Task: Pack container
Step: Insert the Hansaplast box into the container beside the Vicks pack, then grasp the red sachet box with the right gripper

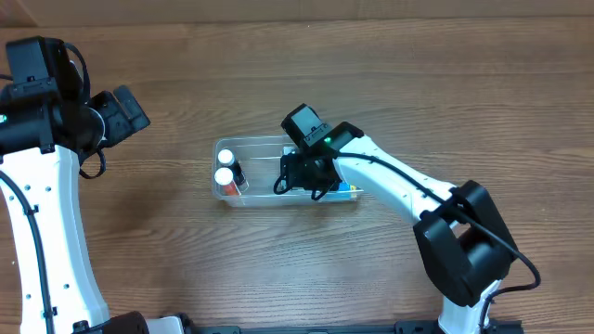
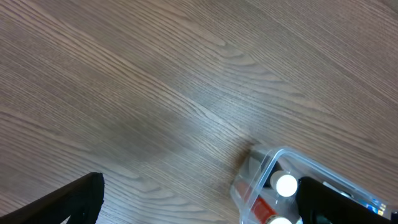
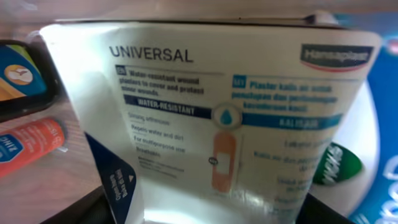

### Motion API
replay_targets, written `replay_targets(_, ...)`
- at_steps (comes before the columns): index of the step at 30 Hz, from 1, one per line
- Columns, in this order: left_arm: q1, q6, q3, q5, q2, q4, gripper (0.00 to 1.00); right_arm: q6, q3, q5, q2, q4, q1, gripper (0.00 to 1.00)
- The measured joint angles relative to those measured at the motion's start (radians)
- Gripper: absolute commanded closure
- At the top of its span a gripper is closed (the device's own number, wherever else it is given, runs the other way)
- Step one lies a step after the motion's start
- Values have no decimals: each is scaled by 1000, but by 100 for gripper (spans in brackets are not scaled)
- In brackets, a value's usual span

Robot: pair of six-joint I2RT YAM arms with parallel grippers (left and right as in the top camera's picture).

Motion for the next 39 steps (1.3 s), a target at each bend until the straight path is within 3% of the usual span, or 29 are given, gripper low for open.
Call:
replay_targets(12,0,0,0,0,0,-5,0,-4,0,1,0,6,0,19)
replay_targets(16,0,0,0,0,0,-10,0,-8,8,1,0,-8,0,12)
replay_targets(23,0,1,0,3,0,-19,0,-47,259,51,-59,-234,-37,1)
replay_targets(27,0,16,0,3,0,-20,0,-19,405,61,-171,-393,-220,0)
replay_targets(32,0,22,0,3,0,-19,0,24,412,90,-237,-559,-598,0)
replay_targets(39,0,22,0,3,0,-20,0,-4,136,107,-236,-519,-806,0)
